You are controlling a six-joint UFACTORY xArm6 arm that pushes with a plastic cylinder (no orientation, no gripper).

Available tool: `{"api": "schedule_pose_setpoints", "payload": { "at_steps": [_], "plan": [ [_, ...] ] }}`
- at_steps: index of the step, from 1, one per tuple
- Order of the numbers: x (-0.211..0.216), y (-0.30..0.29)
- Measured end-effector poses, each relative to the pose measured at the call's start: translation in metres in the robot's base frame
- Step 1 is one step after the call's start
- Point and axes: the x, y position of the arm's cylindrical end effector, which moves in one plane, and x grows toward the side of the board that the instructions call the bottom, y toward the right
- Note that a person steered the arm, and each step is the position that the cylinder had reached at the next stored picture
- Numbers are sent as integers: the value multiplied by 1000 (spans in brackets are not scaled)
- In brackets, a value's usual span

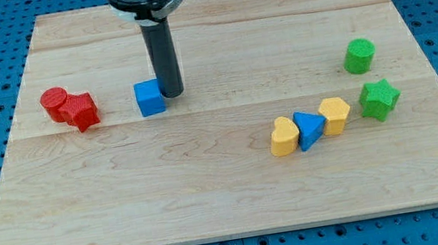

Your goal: Gently move the yellow heart into the blue triangle

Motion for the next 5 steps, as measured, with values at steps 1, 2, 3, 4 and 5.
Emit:
{"api": "schedule_pose_setpoints", "payload": {
  "at_steps": [1,2,3,4,5],
  "plan": [
    [0,-31],
    [1,-68],
    [1,-76],
    [17,-38],
    [59,42]
  ]
}}
